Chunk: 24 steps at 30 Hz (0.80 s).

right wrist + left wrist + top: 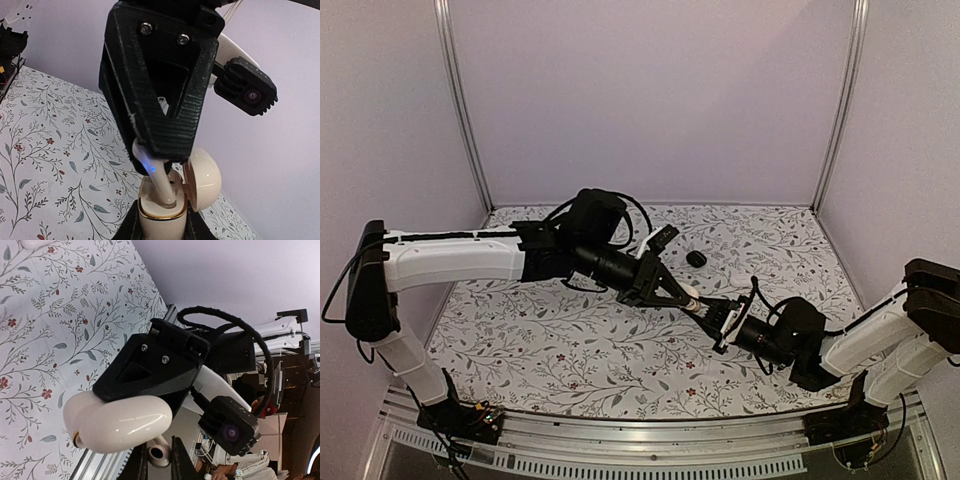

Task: Insert the wireless bluetooth earbuds into the charging case
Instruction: Insert the right earbud into the right side groove of the charging case.

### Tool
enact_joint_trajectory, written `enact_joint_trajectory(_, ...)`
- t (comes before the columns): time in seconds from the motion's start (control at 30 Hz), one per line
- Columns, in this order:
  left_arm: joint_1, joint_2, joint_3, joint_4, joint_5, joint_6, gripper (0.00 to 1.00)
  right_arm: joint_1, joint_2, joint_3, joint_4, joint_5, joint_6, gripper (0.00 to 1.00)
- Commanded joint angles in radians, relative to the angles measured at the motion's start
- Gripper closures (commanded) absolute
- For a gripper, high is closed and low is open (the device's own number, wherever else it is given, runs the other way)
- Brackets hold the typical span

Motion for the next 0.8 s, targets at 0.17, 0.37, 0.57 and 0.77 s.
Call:
enact_joint_trajectory(0.17, 0.013, -0.018, -0.022, 0.025, 0.007, -0.004, 1.0, 0.01, -0.002, 0.003, 0.065, 0.023, 0.021, 1.0)
enact_joint_trajectory(0.37, 0.014, -0.016, -0.013, 0.026, 0.004, -0.008, 1.0, 0.01, -0.001, 0.012, 0.037, 0.006, 0.011, 1.0)
enact_joint_trajectory(0.57, 0.015, -0.003, -0.009, 0.028, 0.02, -0.018, 1.0, 0.011, 0.001, 0.017, 0.02, 0.001, 0.004, 1.0)
enact_joint_trajectory(0.77, 0.014, 0.012, -0.003, 0.01, 0.014, -0.028, 1.0, 0.018, 0.001, 0.02, 0.017, 0.01, -0.006, 1.0)
